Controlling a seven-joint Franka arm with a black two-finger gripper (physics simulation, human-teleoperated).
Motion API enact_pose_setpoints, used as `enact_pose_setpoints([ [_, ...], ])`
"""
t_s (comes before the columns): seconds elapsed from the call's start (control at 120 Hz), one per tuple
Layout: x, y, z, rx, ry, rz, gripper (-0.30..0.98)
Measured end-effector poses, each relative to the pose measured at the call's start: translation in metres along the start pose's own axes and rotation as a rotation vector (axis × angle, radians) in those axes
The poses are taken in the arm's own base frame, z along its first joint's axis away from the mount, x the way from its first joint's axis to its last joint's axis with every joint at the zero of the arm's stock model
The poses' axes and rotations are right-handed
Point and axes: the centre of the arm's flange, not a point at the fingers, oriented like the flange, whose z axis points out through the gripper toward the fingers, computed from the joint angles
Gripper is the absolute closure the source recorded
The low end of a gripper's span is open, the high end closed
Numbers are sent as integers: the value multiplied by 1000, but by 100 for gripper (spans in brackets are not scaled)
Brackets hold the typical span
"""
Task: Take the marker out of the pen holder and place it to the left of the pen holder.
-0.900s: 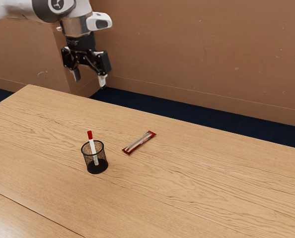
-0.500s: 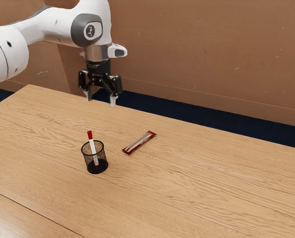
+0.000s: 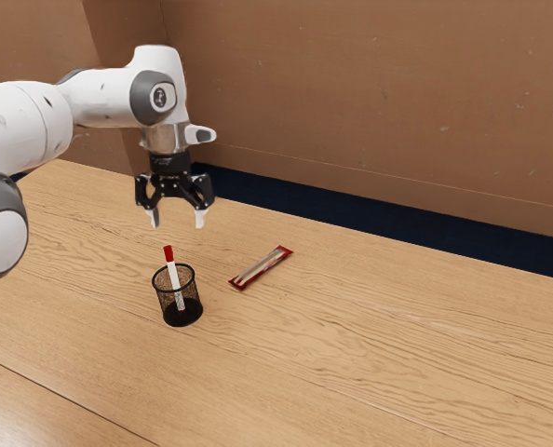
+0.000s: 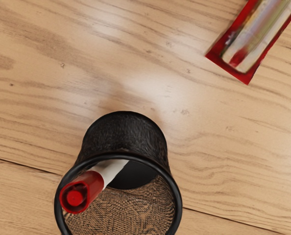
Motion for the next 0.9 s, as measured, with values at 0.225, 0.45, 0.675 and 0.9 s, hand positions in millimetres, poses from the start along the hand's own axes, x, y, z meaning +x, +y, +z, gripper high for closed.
enact_pose_setpoints([
  [0.225,27,-34,45,-36,-34,-51,0],
  [0.45,24,-41,63,-49,-13,-7,0],
  [0.675,22,-42,63,-55,5,36,12],
  [0.9,21,-41,64,-58,2,67,49],
])
